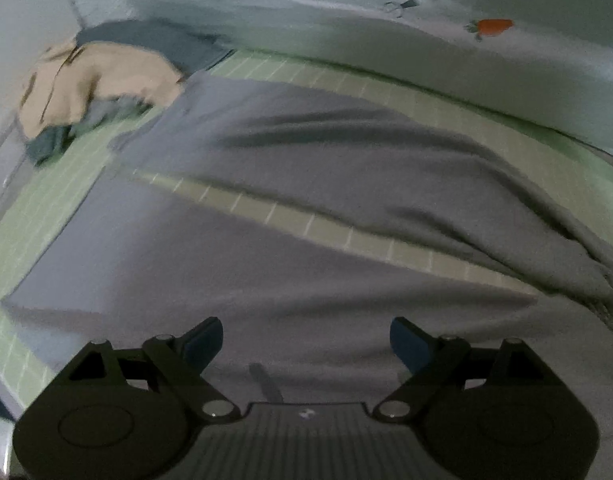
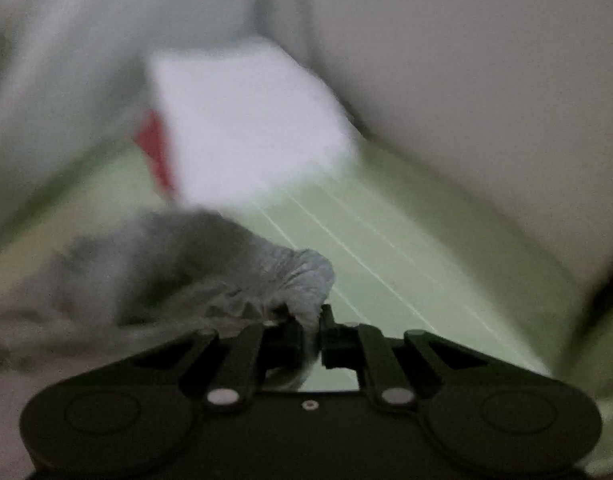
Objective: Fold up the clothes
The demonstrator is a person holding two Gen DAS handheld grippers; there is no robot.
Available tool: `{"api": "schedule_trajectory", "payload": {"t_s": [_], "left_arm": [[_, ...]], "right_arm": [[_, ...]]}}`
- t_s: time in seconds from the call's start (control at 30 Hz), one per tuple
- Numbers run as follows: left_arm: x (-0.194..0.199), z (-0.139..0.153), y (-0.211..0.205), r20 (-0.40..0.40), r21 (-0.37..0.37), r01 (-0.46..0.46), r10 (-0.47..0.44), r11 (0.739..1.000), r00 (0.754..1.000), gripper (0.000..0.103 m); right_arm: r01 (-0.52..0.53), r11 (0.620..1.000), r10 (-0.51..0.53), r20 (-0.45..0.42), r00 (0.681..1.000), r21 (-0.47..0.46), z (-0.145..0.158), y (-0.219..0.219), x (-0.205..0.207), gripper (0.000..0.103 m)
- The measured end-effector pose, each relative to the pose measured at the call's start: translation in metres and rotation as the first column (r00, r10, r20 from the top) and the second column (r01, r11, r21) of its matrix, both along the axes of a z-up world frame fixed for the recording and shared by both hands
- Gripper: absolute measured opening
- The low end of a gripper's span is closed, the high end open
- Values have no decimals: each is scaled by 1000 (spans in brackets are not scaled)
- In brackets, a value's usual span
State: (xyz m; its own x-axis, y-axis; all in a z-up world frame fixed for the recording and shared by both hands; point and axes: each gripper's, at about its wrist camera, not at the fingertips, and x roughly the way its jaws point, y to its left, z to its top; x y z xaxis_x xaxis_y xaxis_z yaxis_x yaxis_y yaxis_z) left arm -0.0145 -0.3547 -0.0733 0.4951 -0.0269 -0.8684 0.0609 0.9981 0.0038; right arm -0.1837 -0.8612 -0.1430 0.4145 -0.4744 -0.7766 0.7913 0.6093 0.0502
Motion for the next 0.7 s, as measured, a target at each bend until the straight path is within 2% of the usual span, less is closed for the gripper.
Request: {"api": "schedule_trajectory", "payload": {"t_s": [0.03, 0.07, 0.13, 0.2, 0.3, 0.43, 0.57, 0.7], "left_arm": [[-3, -1, 2, -5, -1, -6, 6, 1000, 1000, 91], [-6, -2, 5, -9, -2, -12, 12, 1000, 1000, 91], [-12, -4, 9, -18, -3, -25, 24, 1000, 1000, 91], [-17, -5, 14, -27, -5, -36, 36, 999, 999, 91], [-24, -5, 17, -28, 1, -33, 33, 999, 999, 91], [-26, -4, 24, -23, 6, -47, 47, 999, 999, 91], [-19, -3, 31, -15, 5, -75, 75, 997, 997, 91], [-2, -2, 35, -4, -5, -104, 104, 995, 995, 91]], "right_arm": [[18, 999, -17, -36, 999, 29, -11, -3, -8, 16], [22, 999, -21, -38, 999, 24, -13, -1, -11, 23], [13, 1000, -13, -4, 1000, -22, -5, 9, -13, 65], [0, 997, 2, 23, 1000, -73, 3, 19, -9, 81], [-58, 992, 64, 54, 996, -113, 12, 29, 15, 84], [-204, 972, 213, 79, 974, -114, 18, 49, 58, 84], [-378, 917, 388, 61, 920, -127, 15, 76, 107, 84], [-481, 869, 490, 56, 870, -118, 10, 96, 157, 82]]}}
